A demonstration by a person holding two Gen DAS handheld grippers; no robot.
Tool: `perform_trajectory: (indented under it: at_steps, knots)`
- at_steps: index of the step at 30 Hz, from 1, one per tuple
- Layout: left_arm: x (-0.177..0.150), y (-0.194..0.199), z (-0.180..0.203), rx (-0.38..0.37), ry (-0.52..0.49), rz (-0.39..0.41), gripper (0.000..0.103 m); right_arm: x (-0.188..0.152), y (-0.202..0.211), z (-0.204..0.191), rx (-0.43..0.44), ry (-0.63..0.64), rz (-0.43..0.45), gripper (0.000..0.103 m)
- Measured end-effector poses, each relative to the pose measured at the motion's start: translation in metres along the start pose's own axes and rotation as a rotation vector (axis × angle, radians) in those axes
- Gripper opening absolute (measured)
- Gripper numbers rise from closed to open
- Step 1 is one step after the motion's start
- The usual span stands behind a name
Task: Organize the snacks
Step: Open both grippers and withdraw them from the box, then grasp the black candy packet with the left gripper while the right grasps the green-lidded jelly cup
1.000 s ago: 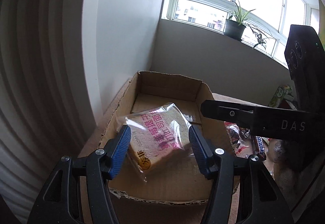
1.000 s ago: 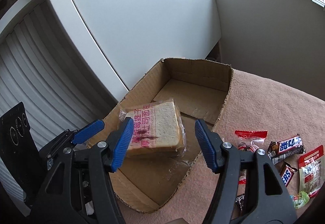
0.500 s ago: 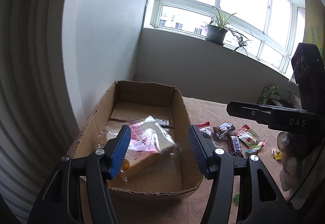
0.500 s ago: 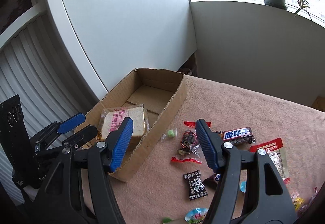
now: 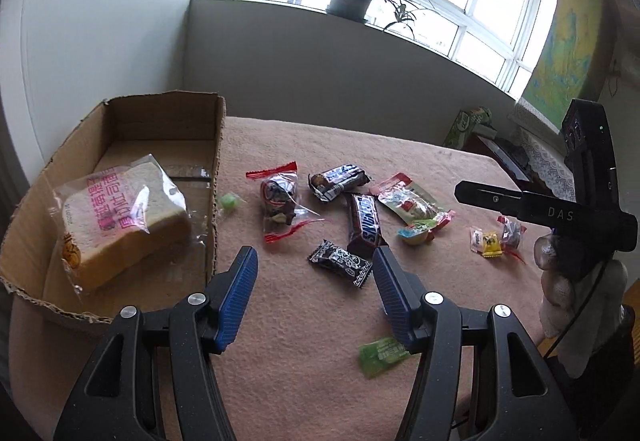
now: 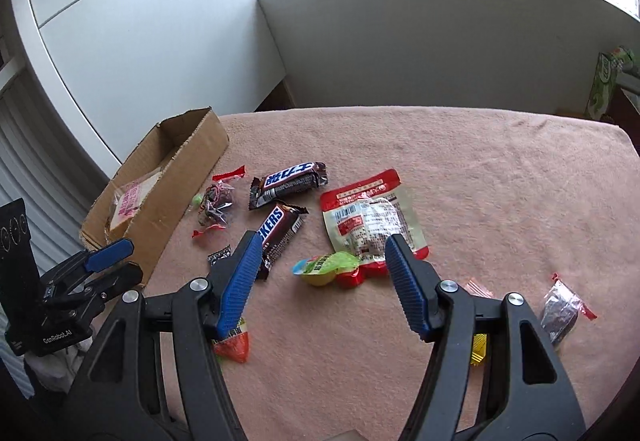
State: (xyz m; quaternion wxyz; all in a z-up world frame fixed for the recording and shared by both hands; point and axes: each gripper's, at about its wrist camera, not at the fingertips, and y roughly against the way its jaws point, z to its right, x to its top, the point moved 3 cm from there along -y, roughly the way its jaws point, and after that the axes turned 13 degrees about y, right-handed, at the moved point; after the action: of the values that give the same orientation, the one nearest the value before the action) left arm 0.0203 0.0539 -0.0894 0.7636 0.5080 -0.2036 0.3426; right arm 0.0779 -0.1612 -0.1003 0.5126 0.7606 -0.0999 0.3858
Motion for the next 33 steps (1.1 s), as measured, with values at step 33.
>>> perform_trajectory:
  at_steps: [33]
  knots:
    - [-0.015,-0.07,0.032,0.083,-0.01,-0.165,0.047,-0.016,-0.071,-0.032,0.006,0.059,-0.152,0.042]
